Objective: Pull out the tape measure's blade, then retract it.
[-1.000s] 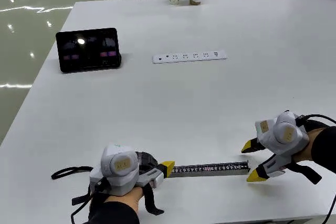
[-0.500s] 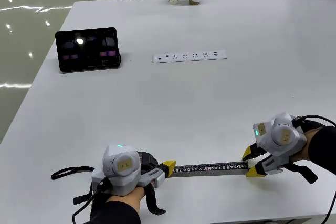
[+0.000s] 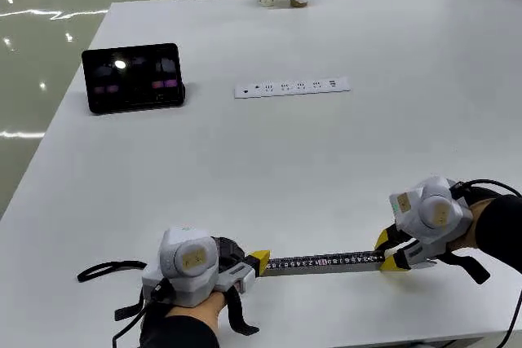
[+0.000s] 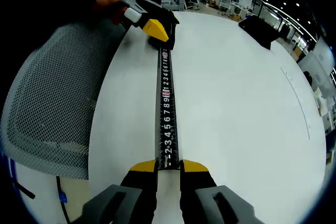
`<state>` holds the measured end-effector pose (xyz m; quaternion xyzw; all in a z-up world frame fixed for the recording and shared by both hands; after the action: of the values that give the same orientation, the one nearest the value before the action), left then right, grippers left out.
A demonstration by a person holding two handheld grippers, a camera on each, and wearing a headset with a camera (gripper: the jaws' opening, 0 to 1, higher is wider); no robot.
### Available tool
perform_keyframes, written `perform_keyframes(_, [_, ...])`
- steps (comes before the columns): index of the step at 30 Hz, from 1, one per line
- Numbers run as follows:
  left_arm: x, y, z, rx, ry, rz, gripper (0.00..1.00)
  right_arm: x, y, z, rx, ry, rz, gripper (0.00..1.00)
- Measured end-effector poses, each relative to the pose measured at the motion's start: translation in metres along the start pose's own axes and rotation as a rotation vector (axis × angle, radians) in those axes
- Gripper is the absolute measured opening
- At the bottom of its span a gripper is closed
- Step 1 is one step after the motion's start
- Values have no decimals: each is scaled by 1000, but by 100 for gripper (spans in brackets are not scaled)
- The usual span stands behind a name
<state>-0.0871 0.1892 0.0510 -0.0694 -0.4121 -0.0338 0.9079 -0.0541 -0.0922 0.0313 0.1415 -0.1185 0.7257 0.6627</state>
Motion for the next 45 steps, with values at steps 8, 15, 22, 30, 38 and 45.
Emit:
perform_keyframes(8, [-3,2,-2,3,9,18,88,-1,-2,-1,-3,-7,-45,12])
perform_keyframes(15, [-4,4,-3,12,16,24,82,0,-2,-1,-7,5,-71,11])
perform_keyframes(22, [-6,4,-2,17,23,47,74,-1,-2,0,-7,3,-97,11])
perform_keyframes(30, [-6,5,-2,25,39,21,67,-1,-2,0,-12,-5,-122,11])
perform_keyframes(38, [-7,5,-3,26,60,3,65,-1,-2,0,-8,-7,-118,11])
perform_keyframes(45, [-7,5,-3,25,60,3,65,5,-3,-2,-7,-2,-111,11])
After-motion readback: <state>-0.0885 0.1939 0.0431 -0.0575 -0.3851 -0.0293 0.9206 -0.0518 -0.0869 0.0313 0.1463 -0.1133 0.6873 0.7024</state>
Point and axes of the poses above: the centre of the closed fingertips' face, and the gripper's own axes: z roughly backward along the fingers, y roughly to its left, x roughly out of its top, the point moved 5 cm from there along z, roughly backward along the fingers, and after that the axes turned 5 degrees about y, right-handed, at the moved point
